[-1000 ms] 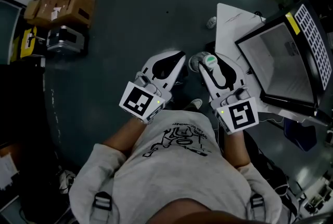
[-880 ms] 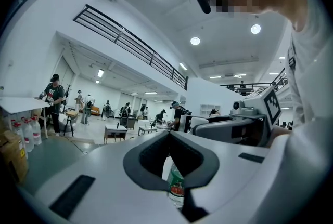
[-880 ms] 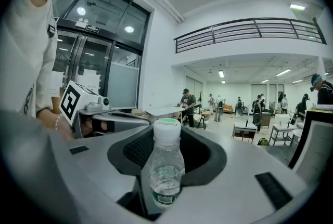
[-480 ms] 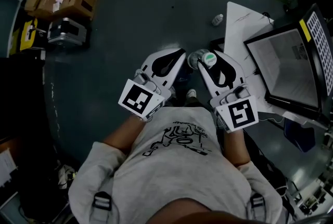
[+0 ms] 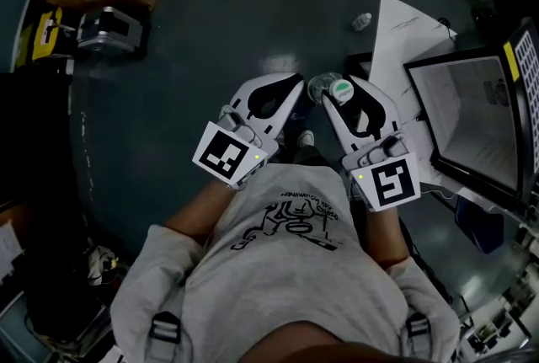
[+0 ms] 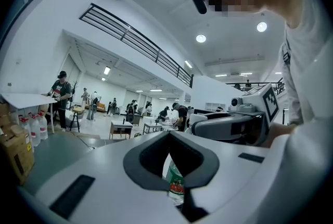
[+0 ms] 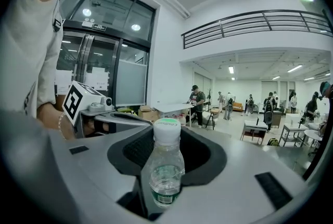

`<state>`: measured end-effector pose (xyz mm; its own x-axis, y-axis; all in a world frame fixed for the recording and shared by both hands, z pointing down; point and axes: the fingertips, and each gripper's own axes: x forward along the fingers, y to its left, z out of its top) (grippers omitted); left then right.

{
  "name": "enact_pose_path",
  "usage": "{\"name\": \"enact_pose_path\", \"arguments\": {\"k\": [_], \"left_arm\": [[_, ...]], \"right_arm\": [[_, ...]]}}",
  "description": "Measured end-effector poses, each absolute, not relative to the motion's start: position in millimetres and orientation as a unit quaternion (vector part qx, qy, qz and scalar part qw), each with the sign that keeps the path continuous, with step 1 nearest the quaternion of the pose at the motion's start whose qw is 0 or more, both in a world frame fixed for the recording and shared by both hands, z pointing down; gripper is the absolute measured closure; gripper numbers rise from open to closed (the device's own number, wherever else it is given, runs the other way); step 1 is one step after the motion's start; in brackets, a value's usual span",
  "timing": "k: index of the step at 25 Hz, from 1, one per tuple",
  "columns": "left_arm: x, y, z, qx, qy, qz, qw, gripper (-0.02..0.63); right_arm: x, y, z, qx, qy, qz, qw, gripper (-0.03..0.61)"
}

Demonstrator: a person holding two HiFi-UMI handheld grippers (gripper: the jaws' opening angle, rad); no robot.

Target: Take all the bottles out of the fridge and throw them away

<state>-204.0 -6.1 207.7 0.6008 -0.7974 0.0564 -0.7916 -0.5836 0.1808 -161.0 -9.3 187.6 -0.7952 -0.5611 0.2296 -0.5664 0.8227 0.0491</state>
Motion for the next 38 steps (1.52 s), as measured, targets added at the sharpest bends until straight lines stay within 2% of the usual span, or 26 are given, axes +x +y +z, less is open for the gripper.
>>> {"name": "enact_pose_path", "arguments": {"k": [38], "left_arm": [[-209.6, -16.7, 445.8, 0.856, -0.479, 0.055, 0.188, 0.600]], "right_arm": [[-180.7, -17.8, 427.7, 0.238, -0.955, 0.038, 0.175, 0.414]]}}
